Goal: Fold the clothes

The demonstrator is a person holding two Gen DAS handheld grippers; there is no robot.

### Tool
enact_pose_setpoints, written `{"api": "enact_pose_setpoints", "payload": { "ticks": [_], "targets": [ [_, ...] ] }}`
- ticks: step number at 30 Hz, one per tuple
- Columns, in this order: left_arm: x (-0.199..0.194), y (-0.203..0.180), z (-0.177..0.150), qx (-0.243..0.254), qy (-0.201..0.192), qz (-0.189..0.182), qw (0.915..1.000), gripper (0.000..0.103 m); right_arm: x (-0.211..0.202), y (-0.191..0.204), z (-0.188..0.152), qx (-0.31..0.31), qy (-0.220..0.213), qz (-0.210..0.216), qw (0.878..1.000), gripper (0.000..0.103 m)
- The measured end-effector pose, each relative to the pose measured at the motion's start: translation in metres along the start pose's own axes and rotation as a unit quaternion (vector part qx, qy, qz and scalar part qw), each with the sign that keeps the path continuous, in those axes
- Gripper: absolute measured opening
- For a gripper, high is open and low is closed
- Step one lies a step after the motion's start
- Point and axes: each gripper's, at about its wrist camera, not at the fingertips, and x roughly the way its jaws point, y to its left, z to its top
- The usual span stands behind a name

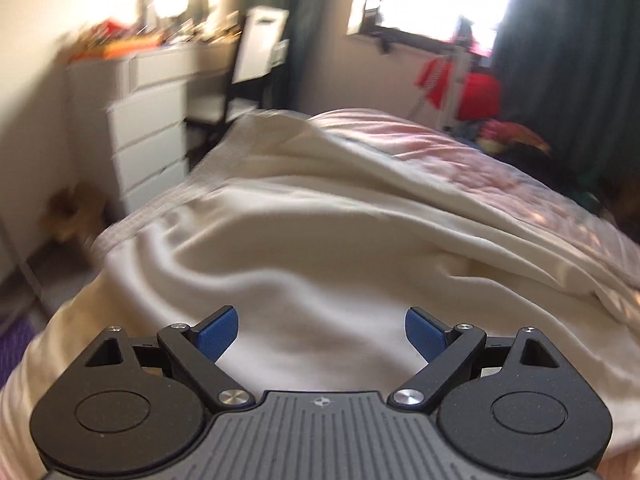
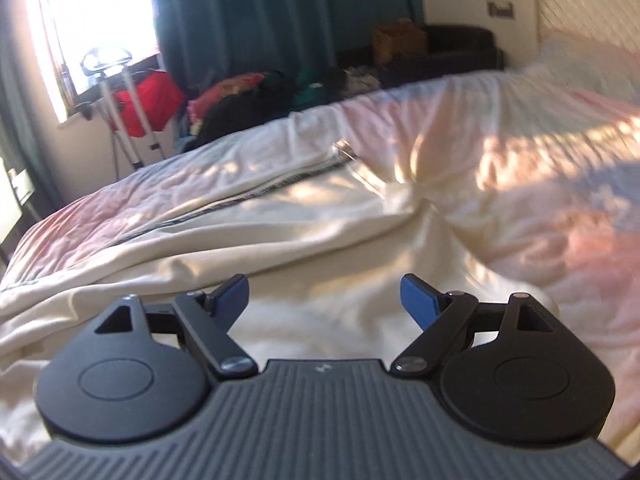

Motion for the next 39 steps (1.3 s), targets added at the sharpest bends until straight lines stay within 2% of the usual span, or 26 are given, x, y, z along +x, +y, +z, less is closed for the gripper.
{"api": "enact_pose_setpoints", "payload": {
  "ticks": [2, 5, 9, 12, 13, 16, 18, 22, 24, 26, 28, 31, 32, 34, 37, 39],
  "targets": [
    [0.001, 0.024, 0.007, -0.063, 0.023, 0.012, 0.9977, 0.092, 0.004, -0.006, 0.0, 0.014, 0.006, -0.003, 1.0, 0.084],
    [0.007, 0.058, 0.016, -0.153, 0.059, 0.027, 0.9861, 0.092, 0.009, -0.012, -0.002, 0.021, 0.016, -0.014, 1.0, 0.084],
    [0.027, 0.087, 0.024, -0.216, 0.099, 0.065, 0.9693, 0.091, 0.012, -0.02, -0.002, 0.033, 0.019, -0.023, 0.999, 0.084],
    [0.047, 0.107, 0.023, -0.258, 0.126, 0.032, 0.9573, 0.094, 0.012, -0.022, -0.003, 0.035, 0.018, -0.03, 0.999, 0.084],
    [0.048, 0.111, 0.022, -0.269, 0.12, 0.019, 0.9553, 0.098, 0.012, -0.022, -0.003, 0.033, 0.017, -0.031, 0.999, 0.084],
    [0.045, 0.123, 0.02, -0.3, 0.091, -0.016, 0.9493, 0.098, 0.012, -0.019, -0.003, 0.023, 0.013, -0.036, 0.999, 0.084],
    [0.038, 0.127, 0.02, -0.309, 0.065, -0.046, 0.9476, 0.092, 0.013, -0.018, -0.002, 0.019, 0.013, -0.042, 0.999, 0.084],
    [0.022, 0.129, 0.019, -0.325, 0.021, -0.125, 0.9371, 0.09, 0.017, -0.014, -0.002, 0.009, 0.017, -0.05, 0.999, 0.084],
    [0.021, 0.129, 0.02, -0.326, 0.014, -0.127, 0.9368, 0.089, 0.018, -0.013, -0.002, 0.001, 0.018, -0.053, 0.998, 0.084],
    [0.03, 0.128, 0.019, -0.337, 0.036, -0.11, 0.9343, 0.082, 0.019, -0.012, -0.003, -0.003, 0.017, -0.056, 0.998, 0.084],
    [0.042, 0.132, 0.017, -0.35, 0.061, -0.09, 0.9306, 0.069, 0.019, -0.012, -0.003, -0.005, 0.018, -0.058, 0.998, 0.084],
    [0.051, 0.141, 0.015, -0.366, 0.071, -0.077, 0.9245, 0.06, 0.021, -0.012, -0.003, -0.009, 0.019, -0.064, 0.998, 0.084],
    [0.051, 0.142, 0.016, -0.362, 0.068, -0.073, 0.9267, 0.058, 0.021, -0.011, -0.004, -0.009, 0.019, -0.065, 0.998, 0.084],
    [0.05, 0.142, 0.017, -0.352, 0.063, -0.061, 0.9319, 0.042, 0.021, -0.011, -0.004, -0.011, 0.02, -0.067, 0.997, 0.084],
    [0.048, 0.143, 0.017, -0.346, 0.058, -0.049, 0.9352, 0.024, 0.022, -0.011, -0.004, -0.014, 0.02, -0.07, 0.997, 0.084],
    [0.046, 0.142, 0.019, -0.335, 0.05, -0.049, 0.9396, 0.018, 0.022, -0.011, -0.004, -0.016, 0.02, -0.073, 0.997, 0.084]
  ]
}}
